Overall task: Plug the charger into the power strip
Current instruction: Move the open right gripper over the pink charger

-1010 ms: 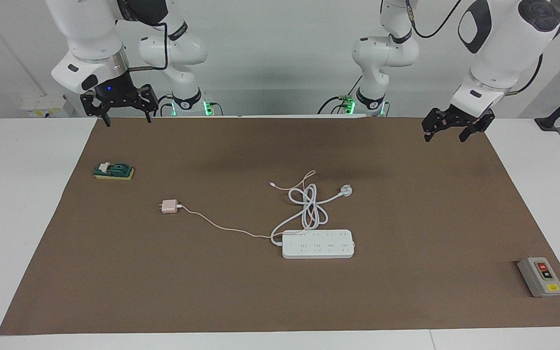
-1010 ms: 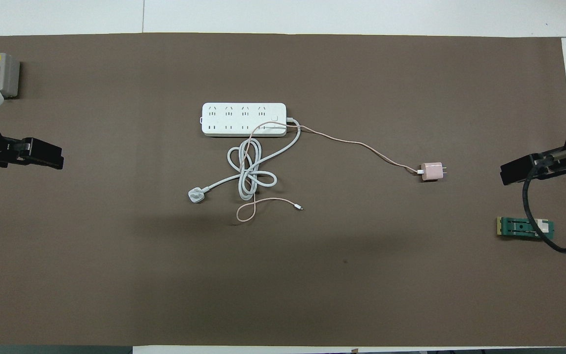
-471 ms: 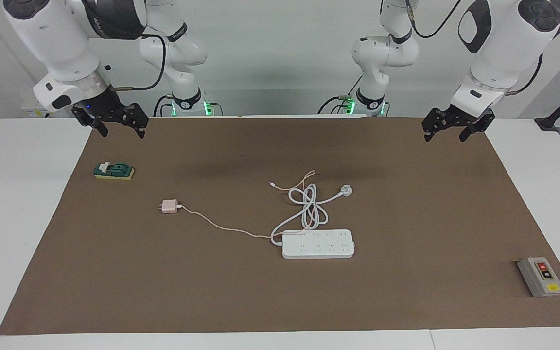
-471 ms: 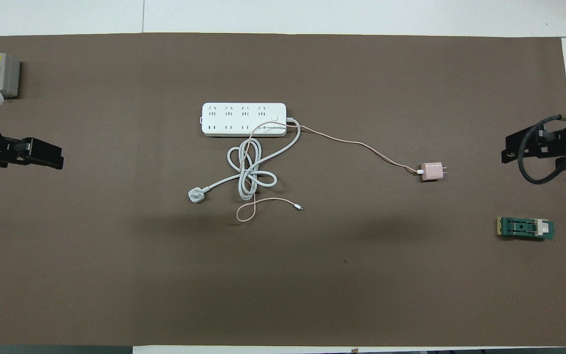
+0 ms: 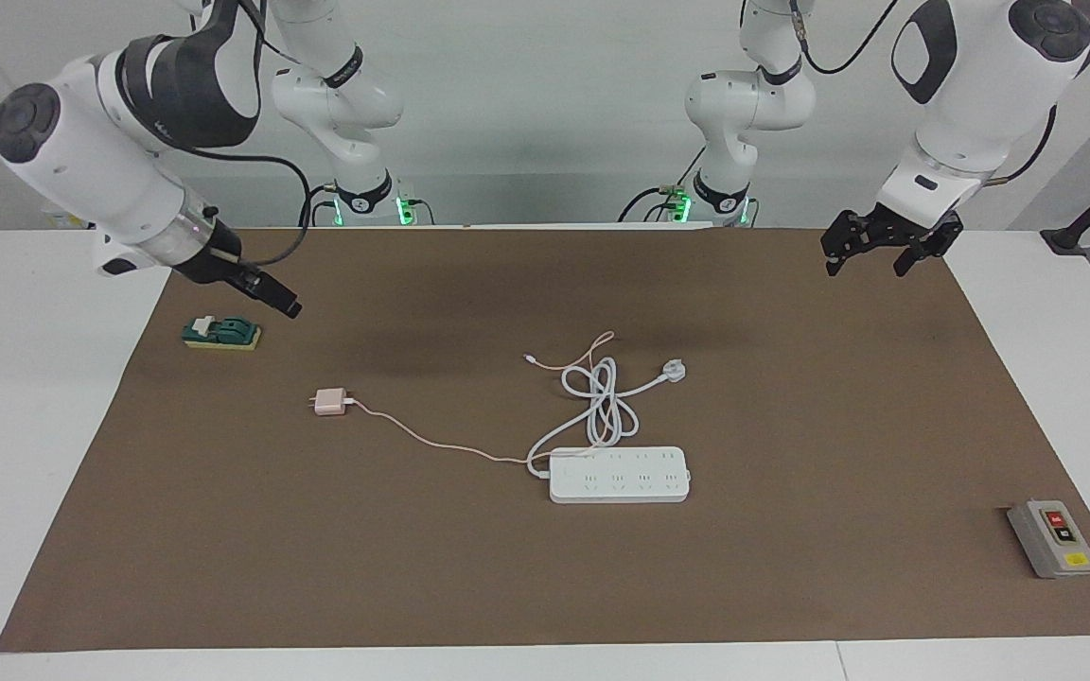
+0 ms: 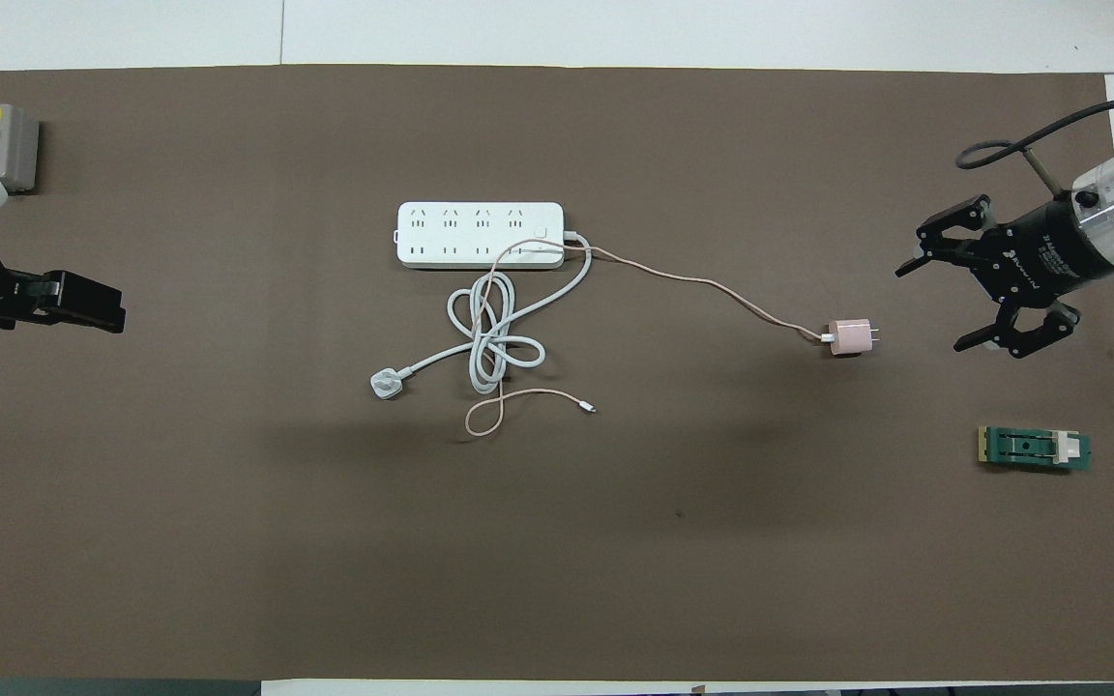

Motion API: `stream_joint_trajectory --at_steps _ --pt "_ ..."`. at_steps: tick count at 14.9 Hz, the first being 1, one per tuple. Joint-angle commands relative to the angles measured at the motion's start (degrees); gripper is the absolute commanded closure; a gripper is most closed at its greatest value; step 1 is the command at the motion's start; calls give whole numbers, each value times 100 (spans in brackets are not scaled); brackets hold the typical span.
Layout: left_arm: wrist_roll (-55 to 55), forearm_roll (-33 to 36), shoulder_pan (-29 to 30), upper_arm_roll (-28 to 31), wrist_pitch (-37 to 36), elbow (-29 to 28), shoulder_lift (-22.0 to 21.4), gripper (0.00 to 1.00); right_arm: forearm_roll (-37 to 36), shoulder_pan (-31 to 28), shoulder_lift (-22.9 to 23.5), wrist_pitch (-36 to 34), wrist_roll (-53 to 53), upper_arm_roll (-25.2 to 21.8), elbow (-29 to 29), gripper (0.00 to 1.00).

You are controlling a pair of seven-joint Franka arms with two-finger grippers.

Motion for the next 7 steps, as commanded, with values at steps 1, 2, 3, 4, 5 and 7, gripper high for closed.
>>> stream_joint_trajectory --at_steps 1,2,3,4,5,7 --pt "13 41 8 -3 100 -213 -183 0 559 -257 149 323 670 51 -380 0" --pt "13 41 17 -3 108 -213 -183 0 595 -275 299 367 680 43 -381 0" --pt "13 41 9 -3 108 -213 -183 0 621 -293 422 480 697 51 -381 0" --pt "13 41 8 -3 108 -221 -183 0 656 -328 537 594 706 51 -407 0" --pt "13 41 8 -3 108 -221 -183 0 857 -380 616 683 741 51 -433 0" --pt "13 41 17 -3 108 -221 -183 0 1209 -416 766 911 785 43 -503 0"
